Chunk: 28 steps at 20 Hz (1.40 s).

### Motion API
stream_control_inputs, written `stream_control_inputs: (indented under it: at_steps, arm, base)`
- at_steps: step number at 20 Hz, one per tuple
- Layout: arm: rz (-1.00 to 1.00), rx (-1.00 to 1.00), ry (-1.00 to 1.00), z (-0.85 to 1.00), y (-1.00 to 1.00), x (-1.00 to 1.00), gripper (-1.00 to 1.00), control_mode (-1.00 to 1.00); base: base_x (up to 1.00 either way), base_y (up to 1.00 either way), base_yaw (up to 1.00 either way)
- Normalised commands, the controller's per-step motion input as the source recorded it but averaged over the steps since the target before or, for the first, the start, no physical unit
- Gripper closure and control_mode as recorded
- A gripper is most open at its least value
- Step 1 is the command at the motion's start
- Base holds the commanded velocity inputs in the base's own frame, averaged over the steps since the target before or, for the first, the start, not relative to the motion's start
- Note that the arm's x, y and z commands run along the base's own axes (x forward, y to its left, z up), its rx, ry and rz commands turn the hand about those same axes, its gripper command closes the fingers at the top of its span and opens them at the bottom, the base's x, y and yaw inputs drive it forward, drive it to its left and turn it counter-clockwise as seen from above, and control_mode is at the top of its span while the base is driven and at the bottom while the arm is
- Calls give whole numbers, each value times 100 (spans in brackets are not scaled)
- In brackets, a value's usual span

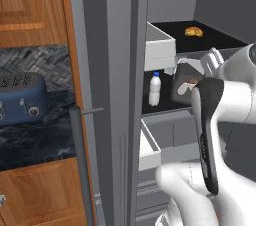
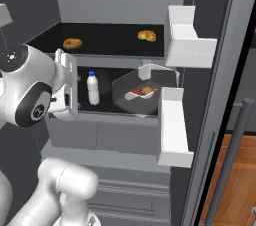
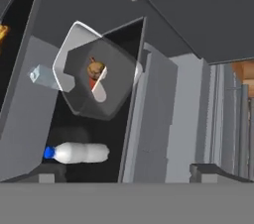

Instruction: Place the tupperware on the second highest shelf of the fridge. Make space for the tupperware among the existing items by rearranging them on the shelves if needed. Close the fridge door when finished.

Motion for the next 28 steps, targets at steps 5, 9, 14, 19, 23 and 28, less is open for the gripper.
stream_control_inputs:
  at_steps: [5, 9, 14, 19, 23, 28]
  arm:
    - [0, -6, 0, 0, 0, -14, -100, 100]
    - [0, 0, 0, 0, 0, 0, -100, 100]
    - [0, 0, 0, 0, 0, 0, -100, 100]
    - [0, 0, 0, 0, 0, 0, -100, 100]
    - [0, 0, 0, 0, 0, 0, -100, 100]
    - [0, 0, 0, 0, 0, 0, -100, 100]
  base:
    - [-30, -4, 2]
    - [-66, -23, 16]
    - [-56, -47, 35]
    - [-23, -53, 41]
    - [-28, -21, 29]
    - [-7, 19, -6]
